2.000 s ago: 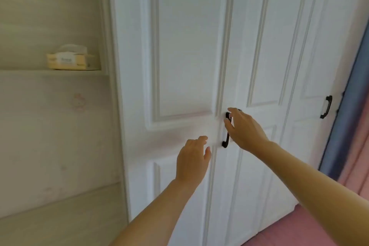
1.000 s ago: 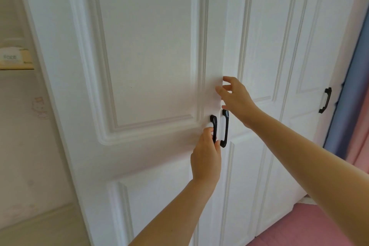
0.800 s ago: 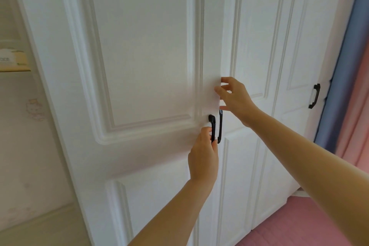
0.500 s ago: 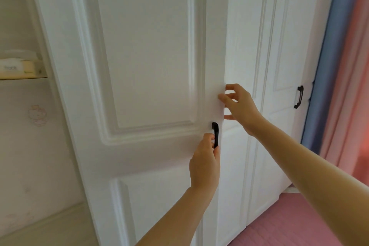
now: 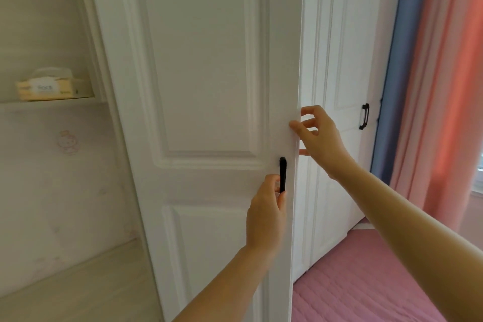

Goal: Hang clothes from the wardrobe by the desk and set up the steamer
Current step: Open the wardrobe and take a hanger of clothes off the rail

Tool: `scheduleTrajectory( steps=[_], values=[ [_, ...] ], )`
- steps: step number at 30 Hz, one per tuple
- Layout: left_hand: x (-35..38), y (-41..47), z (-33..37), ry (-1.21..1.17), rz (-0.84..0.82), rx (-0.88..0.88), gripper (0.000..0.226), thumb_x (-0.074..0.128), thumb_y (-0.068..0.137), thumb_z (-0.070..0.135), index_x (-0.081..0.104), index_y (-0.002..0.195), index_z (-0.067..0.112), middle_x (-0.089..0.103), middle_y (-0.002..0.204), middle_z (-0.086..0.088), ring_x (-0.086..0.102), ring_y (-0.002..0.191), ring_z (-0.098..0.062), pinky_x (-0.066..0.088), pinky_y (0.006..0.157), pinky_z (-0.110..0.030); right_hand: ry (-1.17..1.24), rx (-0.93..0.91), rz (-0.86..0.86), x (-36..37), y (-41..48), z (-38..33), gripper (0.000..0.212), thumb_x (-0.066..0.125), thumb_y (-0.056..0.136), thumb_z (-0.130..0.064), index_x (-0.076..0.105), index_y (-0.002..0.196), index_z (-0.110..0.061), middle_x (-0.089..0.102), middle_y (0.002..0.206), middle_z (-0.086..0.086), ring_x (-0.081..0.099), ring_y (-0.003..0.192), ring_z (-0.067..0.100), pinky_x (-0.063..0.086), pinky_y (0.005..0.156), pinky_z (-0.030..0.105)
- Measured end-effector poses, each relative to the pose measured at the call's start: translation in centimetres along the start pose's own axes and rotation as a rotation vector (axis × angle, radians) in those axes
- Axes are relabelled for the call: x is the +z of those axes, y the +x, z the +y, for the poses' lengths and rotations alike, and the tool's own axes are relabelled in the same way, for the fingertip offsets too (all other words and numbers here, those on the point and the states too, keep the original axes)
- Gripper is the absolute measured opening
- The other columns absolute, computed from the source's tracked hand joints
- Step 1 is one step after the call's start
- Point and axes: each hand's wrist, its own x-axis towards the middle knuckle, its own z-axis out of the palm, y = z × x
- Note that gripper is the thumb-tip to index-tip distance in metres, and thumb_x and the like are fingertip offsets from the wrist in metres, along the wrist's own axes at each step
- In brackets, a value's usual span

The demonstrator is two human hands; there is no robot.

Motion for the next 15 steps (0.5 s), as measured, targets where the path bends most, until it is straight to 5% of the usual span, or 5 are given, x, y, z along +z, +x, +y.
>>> scheduleTrajectory(
  steps=[9, 15],
  values=[
    [-6.2, -7.6, 2.8, -0.081, 0.062, 0.03, 0.022, 0.054, 0.096, 0.023, 0.056, 0.117, 0.026, 0.063, 0.1, 0.013, 0.062, 0.087, -0.005, 0.055, 0.076, -0.019, -0.061, -0.112, 0.015, -0.5, -9.2, -5.3, 0.027, 0.058, 0.093, -0.03, 0.045, 0.116, -0.025, 0.06, 0.097, -0.003, 0.064, 0.082, 0.014, 0.06, 0.066, 0.035],
    [-10.6, -11.8, 3.7, -0.07, 0.147, -0.01, 0.024, 0.055, 0.095, 0.021, 0.058, 0.118, 0.022, 0.064, 0.102, 0.013, 0.061, 0.089, 0.004, 0.046, 0.077, -0.004, -0.022, -0.18, -0.039, 0.4, -14.1, -8.7, 0.03, 0.06, 0.092, -0.029, 0.046, 0.118, -0.027, 0.058, 0.094, -0.007, 0.063, 0.082, 0.012, 0.06, 0.069, 0.035]
  ],
)
